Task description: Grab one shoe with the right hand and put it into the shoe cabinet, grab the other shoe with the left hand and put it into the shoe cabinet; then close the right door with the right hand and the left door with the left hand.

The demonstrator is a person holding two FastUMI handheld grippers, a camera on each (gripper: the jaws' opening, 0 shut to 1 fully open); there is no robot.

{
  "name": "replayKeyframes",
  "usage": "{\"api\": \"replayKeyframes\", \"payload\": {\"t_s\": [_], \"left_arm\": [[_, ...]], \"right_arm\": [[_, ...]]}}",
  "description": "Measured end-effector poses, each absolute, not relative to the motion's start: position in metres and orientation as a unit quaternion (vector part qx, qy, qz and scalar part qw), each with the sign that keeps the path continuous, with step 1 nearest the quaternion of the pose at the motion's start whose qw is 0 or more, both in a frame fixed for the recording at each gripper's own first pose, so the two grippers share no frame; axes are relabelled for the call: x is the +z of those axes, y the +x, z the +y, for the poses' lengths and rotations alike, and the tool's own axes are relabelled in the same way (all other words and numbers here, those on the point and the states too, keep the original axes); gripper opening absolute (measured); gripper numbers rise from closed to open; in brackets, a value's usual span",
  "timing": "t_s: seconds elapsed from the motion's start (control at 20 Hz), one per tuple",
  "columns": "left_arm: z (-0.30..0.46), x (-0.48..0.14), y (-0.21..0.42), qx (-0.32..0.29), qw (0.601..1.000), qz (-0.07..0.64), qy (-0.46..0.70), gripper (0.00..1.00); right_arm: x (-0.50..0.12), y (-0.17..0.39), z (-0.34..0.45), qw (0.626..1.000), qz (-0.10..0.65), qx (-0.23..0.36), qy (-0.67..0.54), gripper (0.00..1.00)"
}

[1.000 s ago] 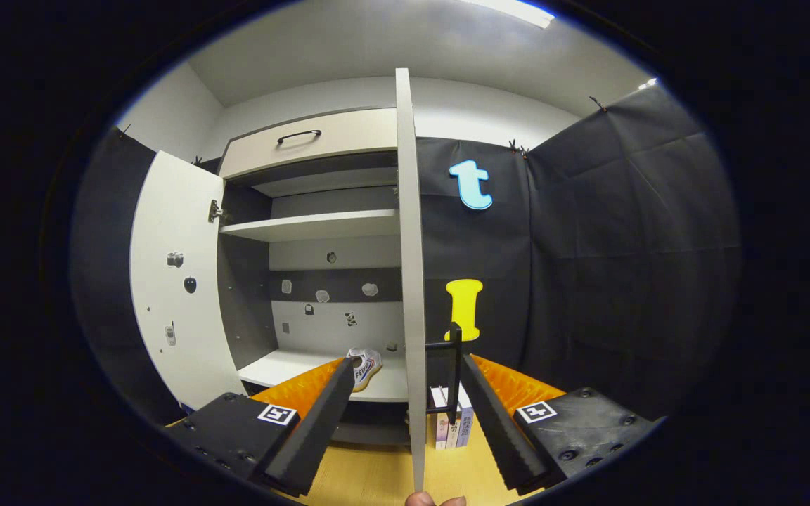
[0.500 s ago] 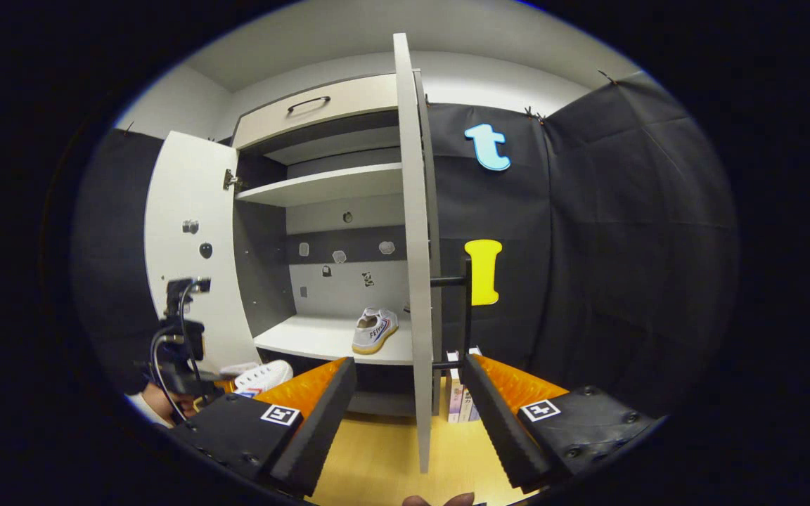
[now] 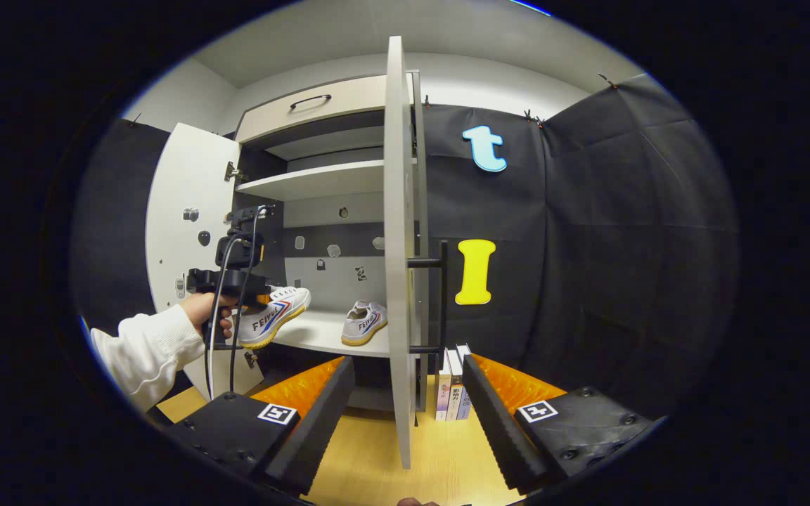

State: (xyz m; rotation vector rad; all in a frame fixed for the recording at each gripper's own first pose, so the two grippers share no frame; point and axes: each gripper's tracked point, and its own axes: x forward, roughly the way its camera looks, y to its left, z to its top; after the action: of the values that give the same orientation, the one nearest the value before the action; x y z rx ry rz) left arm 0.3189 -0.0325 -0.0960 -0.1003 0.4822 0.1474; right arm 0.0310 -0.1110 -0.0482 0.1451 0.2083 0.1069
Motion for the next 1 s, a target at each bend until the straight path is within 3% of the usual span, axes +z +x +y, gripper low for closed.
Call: {"api": "replayKeyframes", "payload": {"t_s": [0.5, 0.8, 1.0], "left_arm": [[-0.010, -0.154, 0.456, 0.137, 0.950, 0.282, -0.013, 0.08], [-0.009, -0.181, 0.474, 0.152, 0.937, 0.314, 0.018, 0.09], [-0.016, -0.183, 0.469, 0.141, 0.936, 0.322, 0.016, 0.20]], "right_arm": [[-0.063, 0.042, -0.178, 0.992, 0.106, 0.011, 0.067, 0.98], [-0.068, 0.047, -0.201, 0.991, 0.114, -0.010, 0.068, 0.98], [-0.068, 0.048, -0.206, 0.991, 0.116, -0.017, 0.068, 0.98]]}}
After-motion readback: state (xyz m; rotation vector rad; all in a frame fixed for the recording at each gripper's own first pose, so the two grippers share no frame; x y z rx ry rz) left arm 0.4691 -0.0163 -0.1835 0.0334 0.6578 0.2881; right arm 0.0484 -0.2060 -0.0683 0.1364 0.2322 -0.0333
